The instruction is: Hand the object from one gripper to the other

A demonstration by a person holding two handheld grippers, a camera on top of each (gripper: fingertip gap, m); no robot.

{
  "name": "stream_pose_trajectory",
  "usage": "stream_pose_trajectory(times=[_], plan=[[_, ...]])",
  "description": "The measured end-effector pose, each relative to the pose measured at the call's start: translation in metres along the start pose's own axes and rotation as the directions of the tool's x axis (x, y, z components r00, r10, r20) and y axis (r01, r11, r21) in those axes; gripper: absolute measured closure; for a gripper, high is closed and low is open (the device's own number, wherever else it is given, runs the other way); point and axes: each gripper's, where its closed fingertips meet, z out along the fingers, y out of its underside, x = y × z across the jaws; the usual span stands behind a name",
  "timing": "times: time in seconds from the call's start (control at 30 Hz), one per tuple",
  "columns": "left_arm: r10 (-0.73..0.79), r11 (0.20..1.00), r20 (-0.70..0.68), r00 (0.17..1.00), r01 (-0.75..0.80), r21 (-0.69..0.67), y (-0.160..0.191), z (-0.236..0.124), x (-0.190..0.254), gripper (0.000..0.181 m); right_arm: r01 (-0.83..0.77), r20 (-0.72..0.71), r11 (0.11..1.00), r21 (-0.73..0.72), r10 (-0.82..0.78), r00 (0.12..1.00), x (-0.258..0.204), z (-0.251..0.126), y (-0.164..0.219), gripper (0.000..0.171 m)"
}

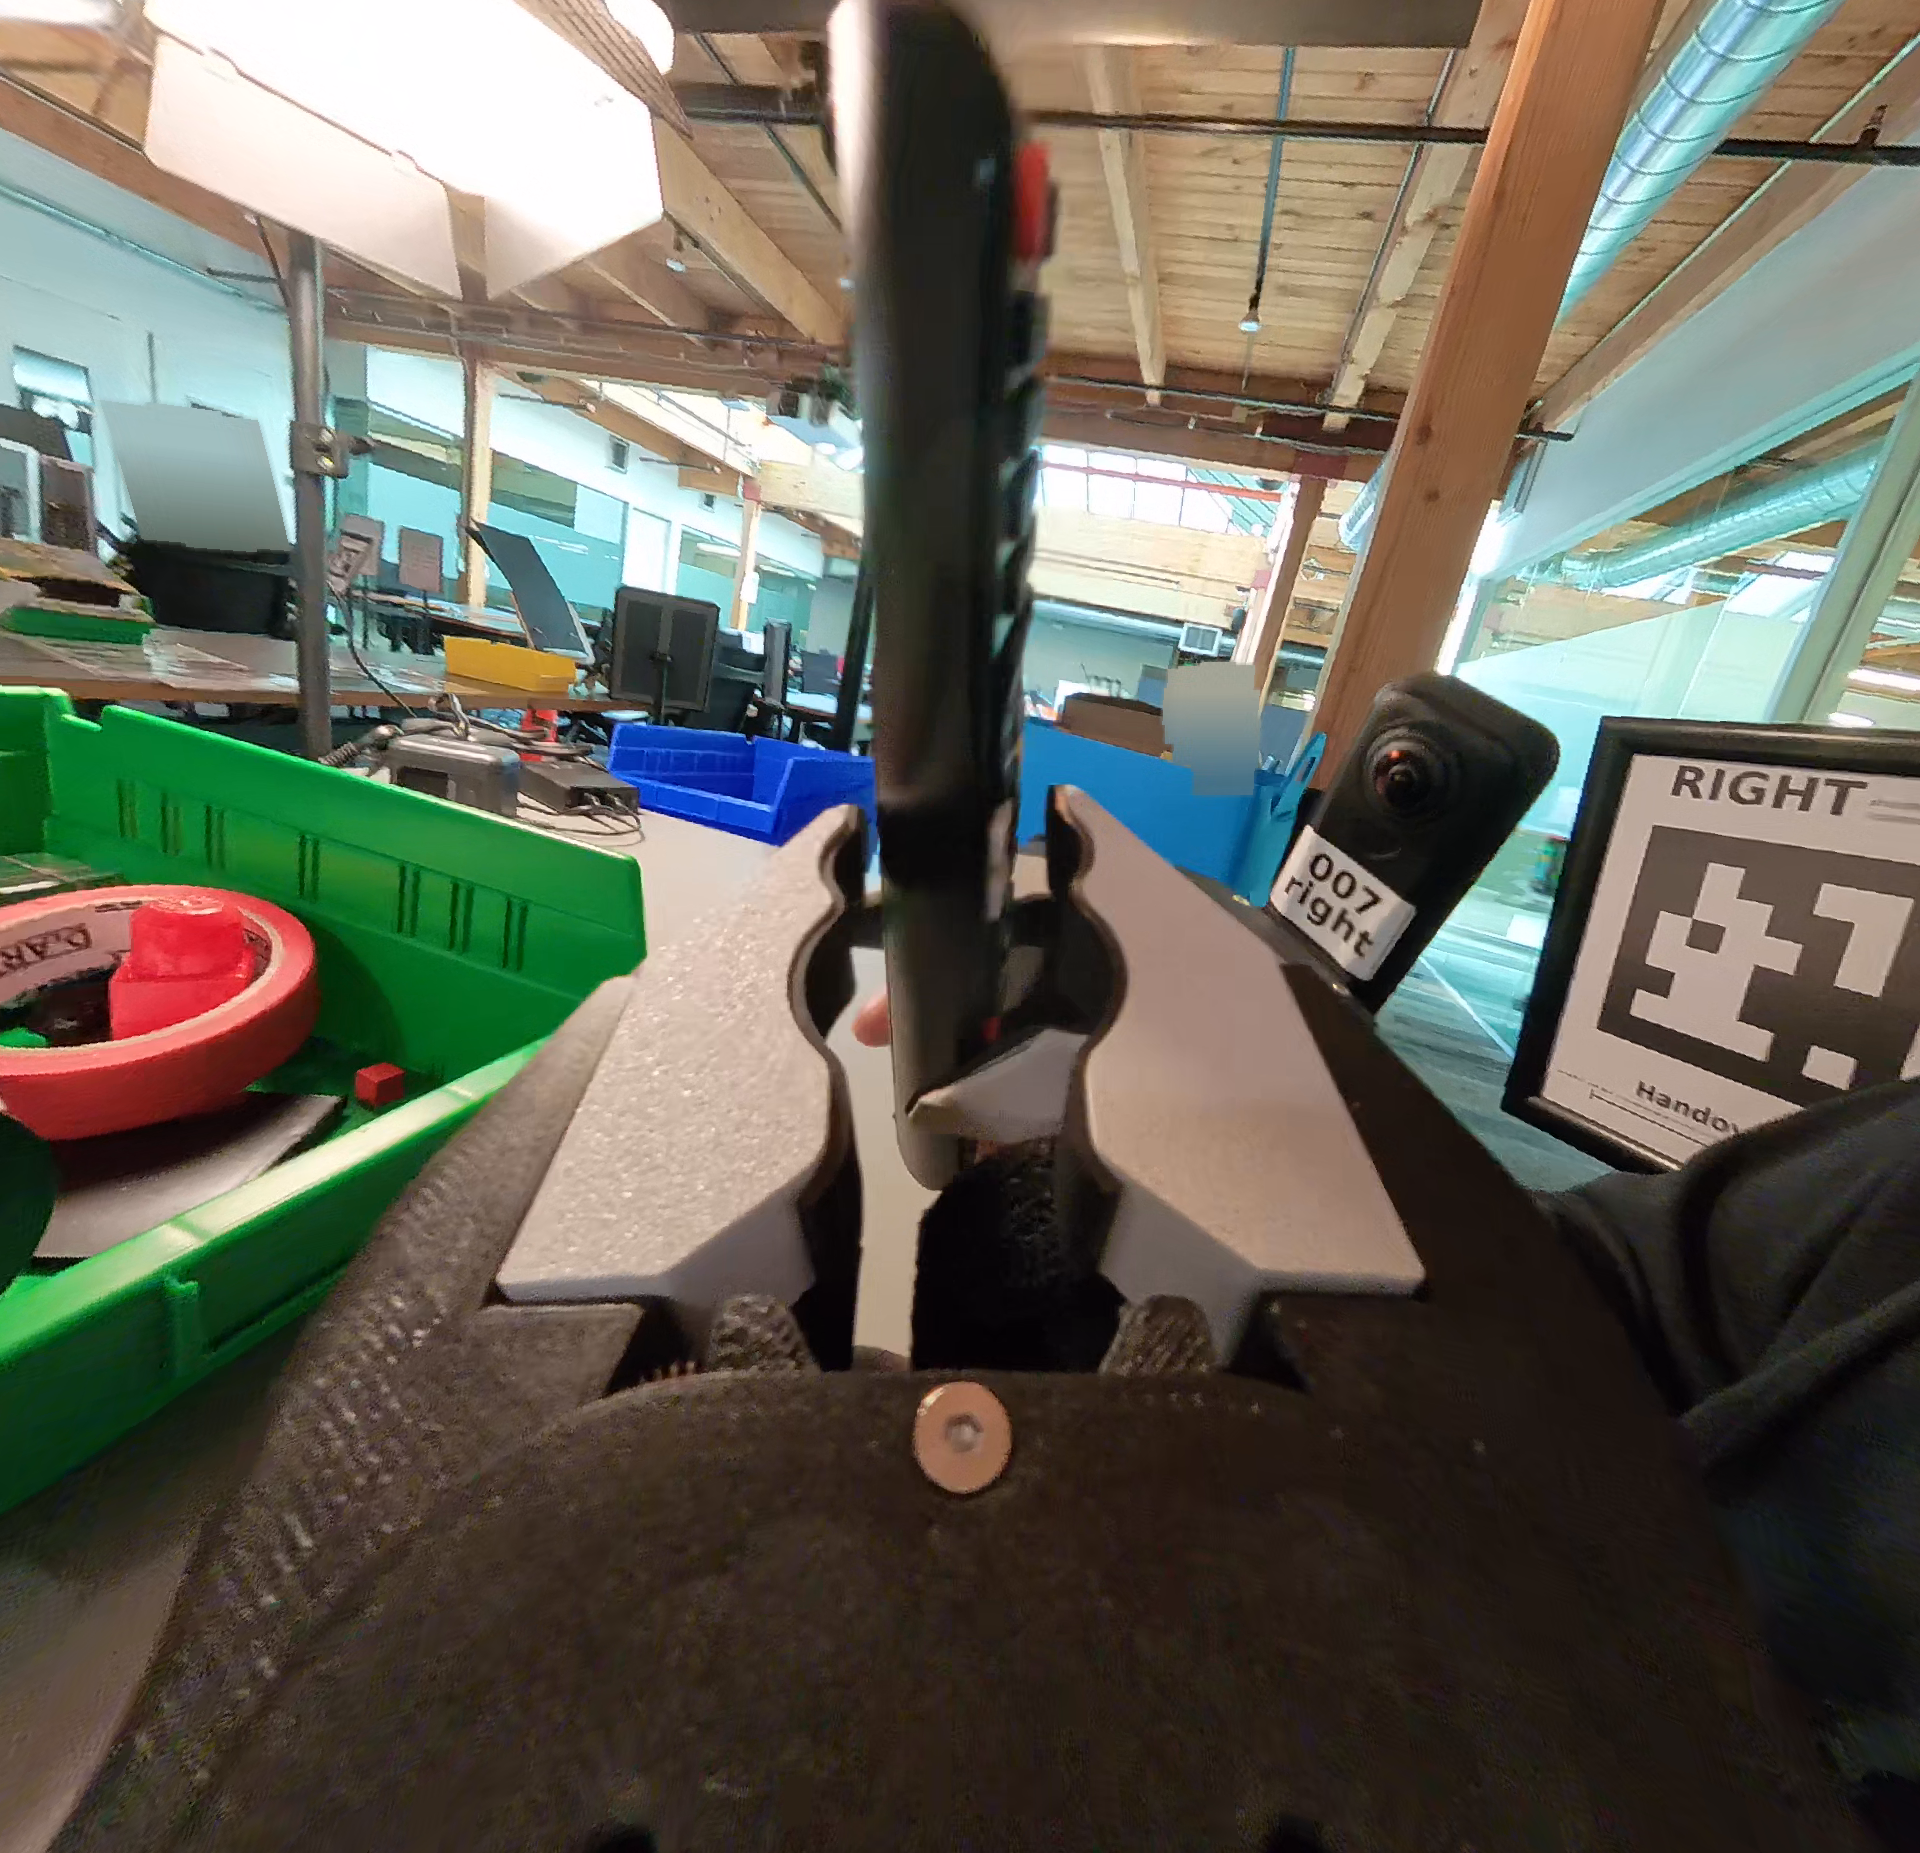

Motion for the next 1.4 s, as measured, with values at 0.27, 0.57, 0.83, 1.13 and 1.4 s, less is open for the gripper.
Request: stream_pose_trajectory(times=[0.27, 0.57, 0.83, 1.13, 1.4], plan=[[0.001, 0.999, -0.048, 0.999, 0.001, 0.041, -0.009, -0.005, 0.006, 0.156, -0.068, 0.041, 0.991, 0.111, 0.064, 0.997, -0.002, -0.006, -0.019, 0.119], [0.0, 0.999, -0.037, 0.999, 0.002, 0.044, -0.009, -0.003, 0.005, 0.148, -0.064, 0.049, 0.995, 0.079, 0.06, 0.997, -0.001, -0.008, -0.014, 0.135], [0.002, 0.997, -0.1, 0.995, 0.006, 0.078, -0.016, -0.008, 0.014, 0.156, -0.08, 0.07, 0.987, 0.142, 0.071, 0.995, -0.003, -0.012, -0.025, 0.13], [-0.034, 0.992, -0.049, 0.998, 0.039, 0.119, -0.023, -0.011, 0.002, 0.151, 0.06, -0.023, 0.997, 0.044, -0.059, 0.998, 0.001, -0.004, -0.009, 0.133], [0.095, 0.995, 0.002, 0.995, -0.095, 0.024, -0.008, -0.004, 0.004, 0.158, 0.121, -0.075, 0.992, -0.033, -0.123, 0.99, 0.006, -0.001, 0.002, 0.124]])
